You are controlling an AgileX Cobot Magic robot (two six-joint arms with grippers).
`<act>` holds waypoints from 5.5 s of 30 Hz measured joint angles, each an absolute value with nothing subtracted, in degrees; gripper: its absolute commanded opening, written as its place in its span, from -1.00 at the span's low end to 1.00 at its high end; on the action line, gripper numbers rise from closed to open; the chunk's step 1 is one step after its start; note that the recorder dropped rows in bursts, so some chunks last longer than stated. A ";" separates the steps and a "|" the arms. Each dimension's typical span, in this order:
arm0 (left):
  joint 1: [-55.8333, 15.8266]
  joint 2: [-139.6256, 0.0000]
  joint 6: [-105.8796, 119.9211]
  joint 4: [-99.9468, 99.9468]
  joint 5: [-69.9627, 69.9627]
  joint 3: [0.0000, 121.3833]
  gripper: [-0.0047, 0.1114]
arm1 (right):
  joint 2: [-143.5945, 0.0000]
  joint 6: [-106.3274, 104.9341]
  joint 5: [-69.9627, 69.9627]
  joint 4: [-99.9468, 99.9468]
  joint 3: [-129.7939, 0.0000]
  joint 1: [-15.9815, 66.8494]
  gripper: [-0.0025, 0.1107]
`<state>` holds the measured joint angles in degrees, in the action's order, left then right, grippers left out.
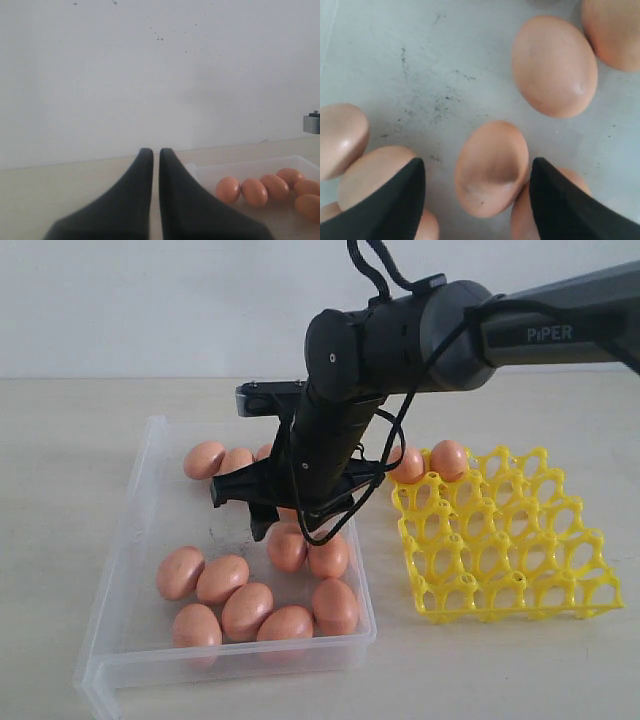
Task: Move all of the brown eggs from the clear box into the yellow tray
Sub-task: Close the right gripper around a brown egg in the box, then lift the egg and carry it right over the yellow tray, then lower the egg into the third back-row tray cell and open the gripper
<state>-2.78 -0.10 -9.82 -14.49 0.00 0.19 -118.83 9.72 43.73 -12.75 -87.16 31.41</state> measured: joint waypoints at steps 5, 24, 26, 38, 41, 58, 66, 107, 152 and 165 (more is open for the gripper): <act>-2.78 -0.10 -9.82 -14.49 0.00 0.19 -0.85 | -120.71 11.65 44.29 -10.61 -87.77 31.41 0.00; -2.78 -0.10 -9.82 -14.49 0.00 0.19 -0.85 | -123.01 12.68 41.08 -10.24 -87.87 31.41 -0.86; -2.78 -0.10 -9.82 -14.49 0.00 0.19 -0.85 | -123.01 11.16 40.94 -10.24 -87.87 31.41 -0.96; -2.78 -0.10 -9.82 -14.49 0.00 0.19 -0.85 | -123.46 -0.67 32.63 -9.28 -87.73 32.67 -0.96; -2.78 -0.10 -9.82 -14.49 0.00 0.19 -0.85 | -123.46 -3.06 24.68 -7.89 -85.99 34.63 -0.96; -2.78 -0.10 -9.82 -14.49 0.00 0.19 -0.85 | -116.92 -12.35 -50.58 -2.95 -54.57 37.27 -0.96; -2.78 -0.10 -9.82 -14.49 0.00 0.19 -0.85 | -116.16 -20.13 -53.98 -1.48 -48.95 37.27 -0.96; -2.78 -0.10 -9.82 -14.49 0.00 0.19 -0.85 | -109.03 20.61 -69.30 44.91 -33.50 -16.67 -0.96; -2.78 -0.10 -9.82 -14.49 0.00 0.19 -0.85 | -120.74 16.89 -69.30 35.95 -40.67 -12.46 -0.96; -2.78 -0.10 -9.82 -14.49 0.00 0.19 -0.85 | -120.74 15.04 -67.00 33.46 -40.67 -11.43 -0.96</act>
<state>-2.78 -0.10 -9.82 -14.49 0.00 0.19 -120.74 15.04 -67.00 33.46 -40.67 -11.43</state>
